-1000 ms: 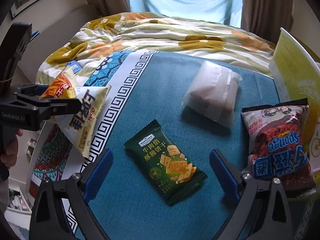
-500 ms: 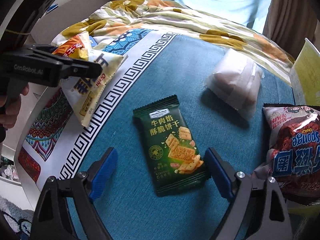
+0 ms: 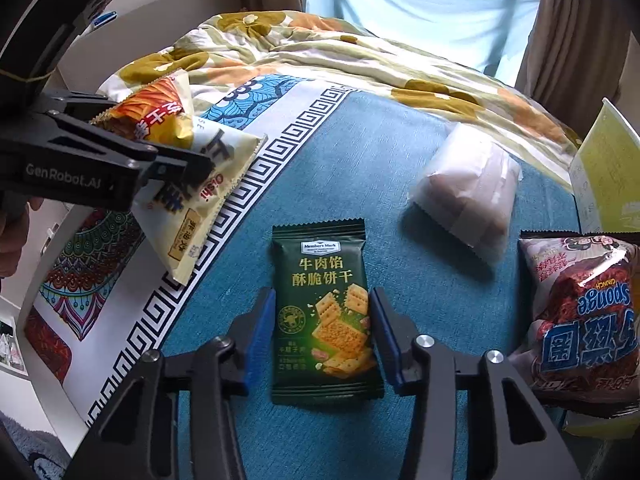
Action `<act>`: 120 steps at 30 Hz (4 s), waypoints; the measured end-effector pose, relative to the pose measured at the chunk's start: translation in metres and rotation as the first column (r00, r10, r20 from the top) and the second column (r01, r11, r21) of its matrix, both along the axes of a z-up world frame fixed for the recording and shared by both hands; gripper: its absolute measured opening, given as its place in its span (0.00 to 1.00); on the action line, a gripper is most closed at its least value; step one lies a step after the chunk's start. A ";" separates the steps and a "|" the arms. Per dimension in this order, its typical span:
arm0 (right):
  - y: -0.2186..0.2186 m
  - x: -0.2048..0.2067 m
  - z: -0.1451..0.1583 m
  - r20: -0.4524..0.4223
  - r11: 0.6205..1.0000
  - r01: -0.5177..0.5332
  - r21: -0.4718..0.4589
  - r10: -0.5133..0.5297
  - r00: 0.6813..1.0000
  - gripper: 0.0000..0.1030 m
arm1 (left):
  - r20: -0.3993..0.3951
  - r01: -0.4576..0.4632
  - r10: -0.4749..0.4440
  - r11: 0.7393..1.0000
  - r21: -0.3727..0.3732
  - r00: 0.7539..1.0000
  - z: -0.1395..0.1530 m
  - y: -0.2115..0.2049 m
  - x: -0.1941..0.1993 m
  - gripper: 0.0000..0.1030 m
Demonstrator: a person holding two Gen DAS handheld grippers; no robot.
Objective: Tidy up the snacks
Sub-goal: 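Grasp the orange fries bag with the left gripper while the right grasps the green cracker packet, then carry the fries bag and green cracker packet over the box, then open both grippers to drop the bags into the box, then move both tools down toward the white pastry and red Sponge bag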
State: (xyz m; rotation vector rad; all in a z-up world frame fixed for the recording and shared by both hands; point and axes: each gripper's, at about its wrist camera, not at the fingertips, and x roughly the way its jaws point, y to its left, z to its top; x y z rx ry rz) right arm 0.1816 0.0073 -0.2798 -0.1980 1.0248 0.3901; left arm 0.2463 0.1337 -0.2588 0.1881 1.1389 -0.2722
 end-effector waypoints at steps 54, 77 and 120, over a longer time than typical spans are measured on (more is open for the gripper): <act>-0.326 -0.023 0.257 0.210 0.892 0.390 0.228 -0.436 0.875 0.39 | 0.182 0.158 -0.101 0.930 -0.333 0.978 0.190 -0.351 0.013 0.73; -0.418 0.035 0.214 0.079 0.901 0.321 0.291 -0.357 0.931 0.39 | 0.187 -0.013 0.058 0.972 -0.235 0.981 0.195 -0.365 -0.008 1.00; -0.277 -0.015 0.273 0.271 0.925 0.290 0.247 -0.354 0.895 1.00 | 0.275 -0.145 0.189 0.974 -0.174 0.943 0.240 -0.161 -0.040 1.00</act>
